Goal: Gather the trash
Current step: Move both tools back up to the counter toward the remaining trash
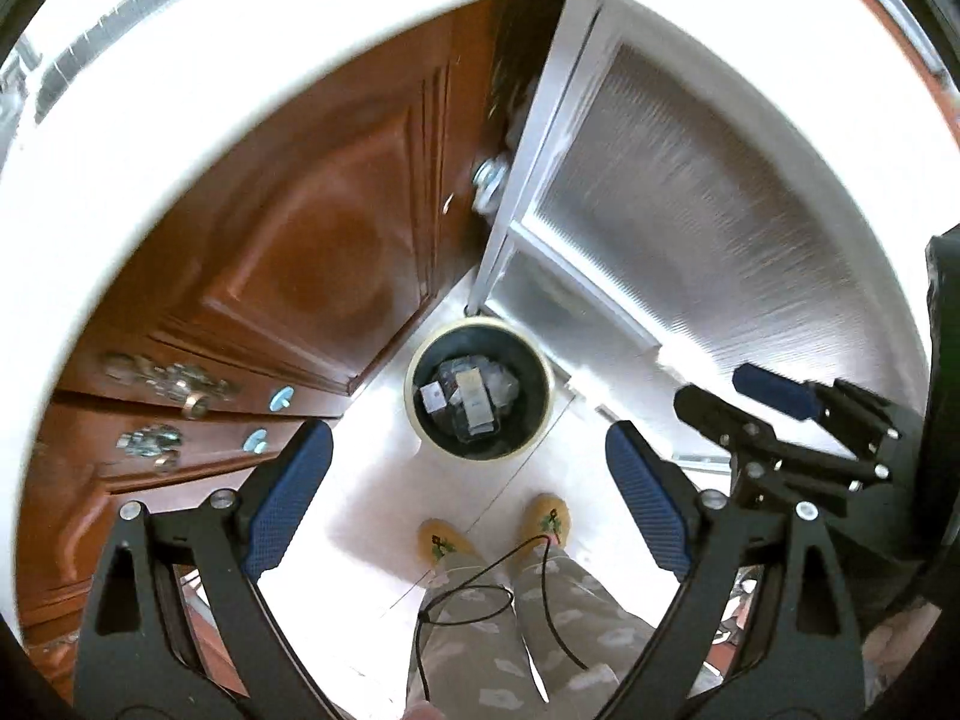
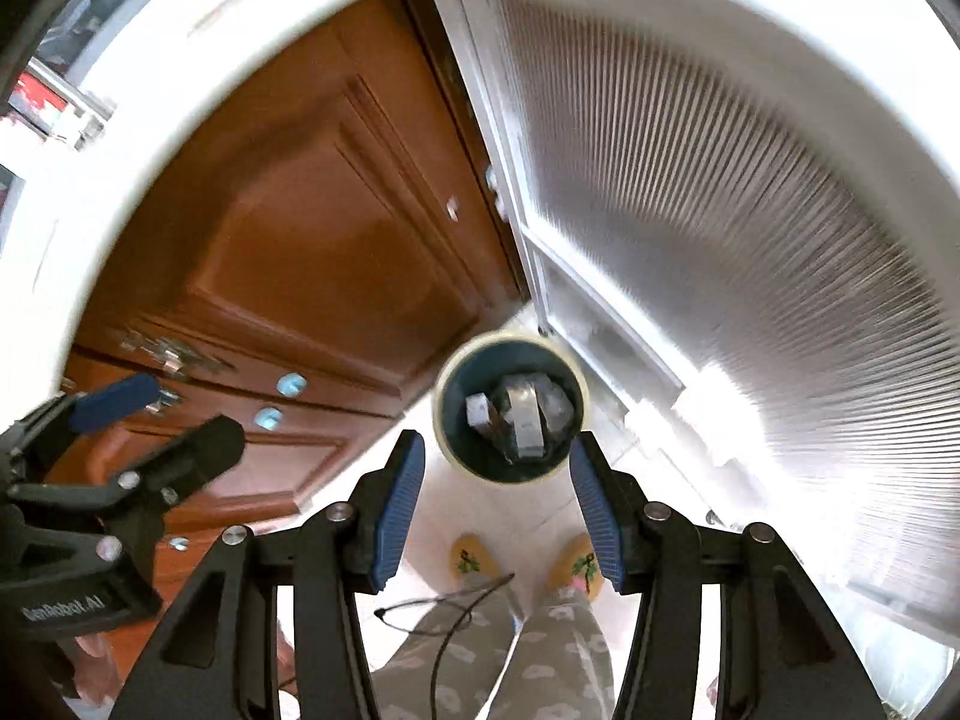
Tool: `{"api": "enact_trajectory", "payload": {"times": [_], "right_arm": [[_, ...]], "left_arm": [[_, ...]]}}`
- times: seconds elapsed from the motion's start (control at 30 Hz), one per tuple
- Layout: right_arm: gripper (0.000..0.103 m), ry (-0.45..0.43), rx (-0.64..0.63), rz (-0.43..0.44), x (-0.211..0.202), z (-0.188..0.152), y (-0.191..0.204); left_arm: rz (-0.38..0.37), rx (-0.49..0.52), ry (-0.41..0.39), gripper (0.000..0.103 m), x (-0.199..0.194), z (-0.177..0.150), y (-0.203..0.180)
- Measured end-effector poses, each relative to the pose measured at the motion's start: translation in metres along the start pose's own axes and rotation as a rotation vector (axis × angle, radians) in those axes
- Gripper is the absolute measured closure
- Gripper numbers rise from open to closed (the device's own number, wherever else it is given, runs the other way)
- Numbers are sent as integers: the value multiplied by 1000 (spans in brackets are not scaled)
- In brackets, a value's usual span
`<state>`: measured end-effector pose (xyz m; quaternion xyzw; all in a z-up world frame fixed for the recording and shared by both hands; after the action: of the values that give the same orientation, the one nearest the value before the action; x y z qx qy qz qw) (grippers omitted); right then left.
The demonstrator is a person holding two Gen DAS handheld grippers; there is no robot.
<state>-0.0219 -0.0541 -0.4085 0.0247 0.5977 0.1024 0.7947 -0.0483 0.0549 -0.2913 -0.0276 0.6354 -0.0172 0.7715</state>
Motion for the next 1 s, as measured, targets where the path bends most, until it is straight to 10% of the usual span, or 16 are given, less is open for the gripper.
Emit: {"api": "enact_trajectory", "payload": {"times": [0.5, 1.0], "right_arm": [[52, -312, -30, -54, -201, 86, 47], [52, -382, -101, -72, -293, 277, -14]], "left_arm": [[-40, 173, -258, 20, -162, 75, -25], [-69, 82, -336, 20, -221, 259, -1]]}}
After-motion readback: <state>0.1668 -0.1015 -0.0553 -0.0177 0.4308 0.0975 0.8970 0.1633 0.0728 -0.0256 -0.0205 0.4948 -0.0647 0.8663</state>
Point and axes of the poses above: each gripper's, at about its wrist camera, not at the fingertips, and x roughly the way its jaws point, y to its left, z to its top, the point moved 9 cm from there along x, roughly the way its jaws point, and after that the axes turned 5 degrees about -x, right-handed, at the moved point
